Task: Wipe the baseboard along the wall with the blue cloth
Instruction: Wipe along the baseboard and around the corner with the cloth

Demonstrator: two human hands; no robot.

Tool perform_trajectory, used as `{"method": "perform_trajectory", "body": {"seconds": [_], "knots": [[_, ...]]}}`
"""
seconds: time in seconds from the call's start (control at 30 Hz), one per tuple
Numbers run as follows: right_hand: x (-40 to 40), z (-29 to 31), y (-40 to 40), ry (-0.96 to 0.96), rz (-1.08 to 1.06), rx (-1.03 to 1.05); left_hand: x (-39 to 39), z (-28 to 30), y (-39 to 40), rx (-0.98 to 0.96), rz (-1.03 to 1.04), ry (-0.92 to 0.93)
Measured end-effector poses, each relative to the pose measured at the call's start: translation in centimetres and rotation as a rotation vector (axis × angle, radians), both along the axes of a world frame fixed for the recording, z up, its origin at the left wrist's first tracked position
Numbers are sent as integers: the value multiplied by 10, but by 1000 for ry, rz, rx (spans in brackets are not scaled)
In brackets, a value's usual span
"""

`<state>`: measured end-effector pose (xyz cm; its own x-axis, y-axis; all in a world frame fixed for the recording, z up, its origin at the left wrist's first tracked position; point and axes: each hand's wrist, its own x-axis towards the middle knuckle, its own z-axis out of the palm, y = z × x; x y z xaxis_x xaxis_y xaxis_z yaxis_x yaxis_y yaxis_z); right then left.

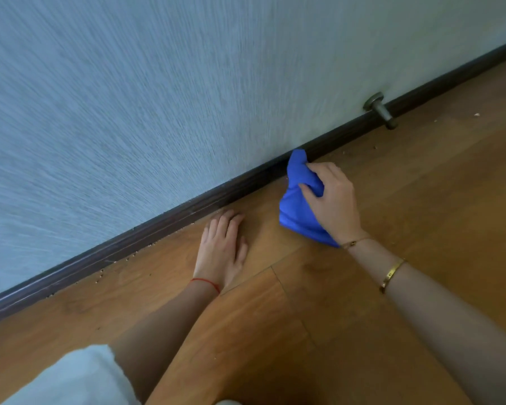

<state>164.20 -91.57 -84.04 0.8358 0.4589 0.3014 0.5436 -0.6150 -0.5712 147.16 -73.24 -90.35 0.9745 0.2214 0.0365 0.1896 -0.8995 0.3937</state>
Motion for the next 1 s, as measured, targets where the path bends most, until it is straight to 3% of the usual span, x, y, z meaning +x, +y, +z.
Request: {"method": "perform_trajectory", "body": {"seconds": [0.3, 0.63, 1.0], "knots": [[27, 62, -63, 50, -12, -106, 30, 43, -23, 42, -133, 86], [91, 0, -91, 41, -50, -69, 76, 5, -56, 51, -74, 122], [131, -39, -58, 51, -45, 28, 88, 10, -88, 144, 17, 132]]}}
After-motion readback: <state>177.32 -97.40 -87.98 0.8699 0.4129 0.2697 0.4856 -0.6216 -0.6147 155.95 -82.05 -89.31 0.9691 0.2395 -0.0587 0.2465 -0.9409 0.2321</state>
